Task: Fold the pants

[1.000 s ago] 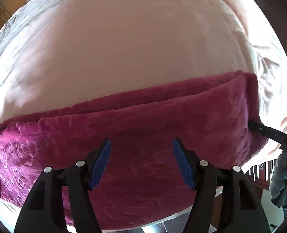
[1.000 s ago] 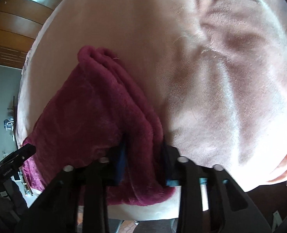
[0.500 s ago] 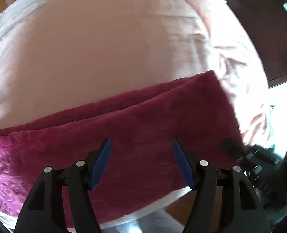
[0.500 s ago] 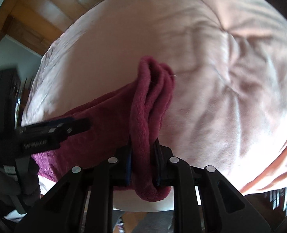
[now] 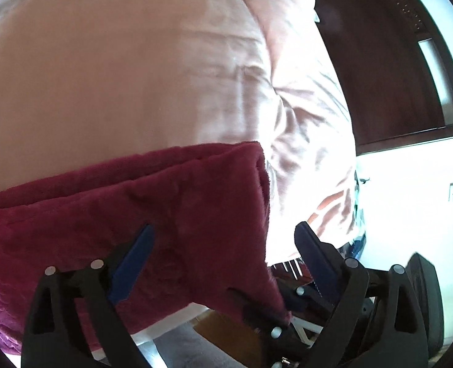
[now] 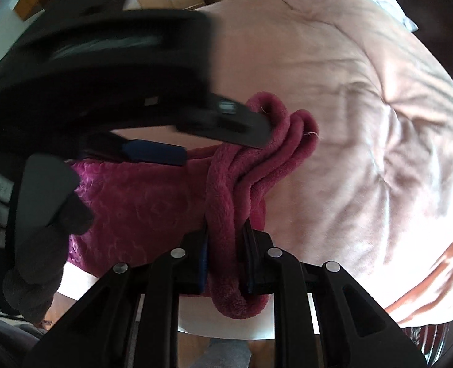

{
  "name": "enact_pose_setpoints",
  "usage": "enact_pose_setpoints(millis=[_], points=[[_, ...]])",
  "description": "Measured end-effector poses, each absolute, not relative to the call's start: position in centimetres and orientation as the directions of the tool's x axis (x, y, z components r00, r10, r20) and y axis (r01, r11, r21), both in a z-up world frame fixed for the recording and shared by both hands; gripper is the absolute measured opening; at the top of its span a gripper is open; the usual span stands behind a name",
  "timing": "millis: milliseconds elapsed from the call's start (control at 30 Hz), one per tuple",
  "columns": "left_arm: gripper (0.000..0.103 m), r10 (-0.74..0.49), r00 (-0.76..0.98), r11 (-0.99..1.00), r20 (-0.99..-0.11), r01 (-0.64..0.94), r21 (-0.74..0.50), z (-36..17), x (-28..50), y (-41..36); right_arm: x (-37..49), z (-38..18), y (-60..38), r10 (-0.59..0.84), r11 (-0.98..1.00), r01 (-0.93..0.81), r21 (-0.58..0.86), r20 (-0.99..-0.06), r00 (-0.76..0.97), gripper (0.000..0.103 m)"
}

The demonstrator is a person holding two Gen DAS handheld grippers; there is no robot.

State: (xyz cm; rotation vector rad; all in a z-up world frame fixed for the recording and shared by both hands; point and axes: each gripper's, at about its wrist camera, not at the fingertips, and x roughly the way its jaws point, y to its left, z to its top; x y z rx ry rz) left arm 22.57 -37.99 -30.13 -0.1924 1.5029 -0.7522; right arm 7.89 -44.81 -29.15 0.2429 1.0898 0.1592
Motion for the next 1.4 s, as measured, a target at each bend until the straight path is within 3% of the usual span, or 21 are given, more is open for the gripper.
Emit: enact_pose_setpoints(millis=[167, 467, 533, 567, 633, 733, 900, 967, 1400], points=[[0.092, -0.561, -0.193, 0.752, -0.805, 0.290, -0.593, -31.1, 22.9, -37.8, 7.4, -28.8, -43.7, 0.245, 0.965, -0.033, 0.261, -0.848, 0.470, 0.018], [0.089, -0.473, -0.302, 0.737, -0.828, 0.379, -0.560, -31.7, 21.2, -37.9, 6.9, -27.7, -39.7, 0.247, 0.968, -0.151, 0.198, -0.833, 0.495, 0.018], [0.067, -0.458, -0.299, 0.750, -0.837, 0.376, -0.544, -31.8, 21.2, -37.3, 6.7, -27.9, -39.3, 0.254, 0.966, -0.167, 0.196, -0.833, 0.491, 0.018], [0.061, -0.459, -0.301, 0.757, -0.836, 0.360, -0.546, -32.0, 21.3, -36.7, 6.7, -27.9, -38.9, 0.256, 0.965, -0.173, 0.195, -0.835, 0.488, 0.018], [0.032, -0.459, -0.294, 0.776, -0.838, 0.327, -0.539, -32.2, 21.6, -35.3, 6.7, -27.9, -38.3, 0.255, 0.965, -0.178, 0.191, -0.836, 0.486, 0.018], [0.019, -0.475, -0.265, 0.789, -0.839, 0.294, -0.539, -32.0, 22.1, -32.9, 7.0, -27.6, -37.4, 0.267, 0.962, -0.180, 0.204, -0.837, 0.478, 0.021], [0.017, -0.496, -0.196, 0.793, -0.846, 0.293, -0.533, -30.6, 22.2, -28.3, 6.8, -26.7, -35.6, 0.323, 0.945, -0.201, 0.257, -0.826, 0.462, 0.048], [0.017, -0.513, -0.175, 0.795, -0.840, 0.273, -0.542, -30.2, 22.3, -26.1, 6.4, -26.3, -35.1, 0.345, 0.937, -0.210, 0.278, -0.824, 0.449, 0.052], [0.017, -0.518, -0.035, 0.839, -0.854, 0.169, -0.516, -27.9, 20.8, -6.6, 6.5, -26.9, -30.4, 0.391, 0.918, -0.212, 0.334, -0.850, 0.353, 0.053]])
